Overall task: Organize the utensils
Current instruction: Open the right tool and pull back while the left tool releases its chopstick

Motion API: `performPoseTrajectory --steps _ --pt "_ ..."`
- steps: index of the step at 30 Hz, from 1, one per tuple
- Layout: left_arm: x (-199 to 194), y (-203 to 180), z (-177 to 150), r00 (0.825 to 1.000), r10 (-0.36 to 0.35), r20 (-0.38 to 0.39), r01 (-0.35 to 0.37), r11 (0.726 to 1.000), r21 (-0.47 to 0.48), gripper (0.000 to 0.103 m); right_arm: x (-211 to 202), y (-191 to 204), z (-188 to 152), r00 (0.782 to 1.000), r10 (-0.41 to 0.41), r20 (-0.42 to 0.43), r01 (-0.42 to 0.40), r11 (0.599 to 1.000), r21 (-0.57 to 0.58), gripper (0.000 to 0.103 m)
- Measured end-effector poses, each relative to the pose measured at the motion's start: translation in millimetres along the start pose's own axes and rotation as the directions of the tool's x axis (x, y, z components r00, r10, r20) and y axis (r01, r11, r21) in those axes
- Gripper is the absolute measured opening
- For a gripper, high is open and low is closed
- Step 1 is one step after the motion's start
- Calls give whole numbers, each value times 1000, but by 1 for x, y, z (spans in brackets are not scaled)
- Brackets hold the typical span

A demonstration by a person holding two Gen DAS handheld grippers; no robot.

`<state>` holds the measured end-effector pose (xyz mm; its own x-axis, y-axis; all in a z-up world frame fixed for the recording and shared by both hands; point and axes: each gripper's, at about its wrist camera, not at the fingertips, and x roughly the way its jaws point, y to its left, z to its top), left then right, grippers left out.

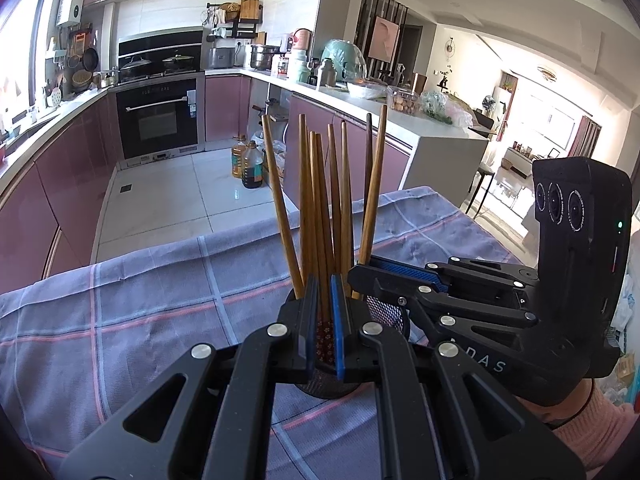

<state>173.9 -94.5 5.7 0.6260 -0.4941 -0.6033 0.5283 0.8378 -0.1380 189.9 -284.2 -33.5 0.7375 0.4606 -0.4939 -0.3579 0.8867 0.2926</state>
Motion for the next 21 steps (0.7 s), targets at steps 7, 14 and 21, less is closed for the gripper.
performPoseTrajectory --steps 7,14,21 --pt "9 5 -3 1000 1 -8 -1 1000 -11 7 2 -5 0 1000 -6 -3 6 1000 14 7" --pt "9 7 -6 1000 -3 2 3 1000 -15 7 0 -5 -1 1000 -21 4 21 1000 11 8" --pt "5 15 -13 1000 -5 18 5 999 -32 14 -6 -6 0 999 -34 18 33 999 10 17"
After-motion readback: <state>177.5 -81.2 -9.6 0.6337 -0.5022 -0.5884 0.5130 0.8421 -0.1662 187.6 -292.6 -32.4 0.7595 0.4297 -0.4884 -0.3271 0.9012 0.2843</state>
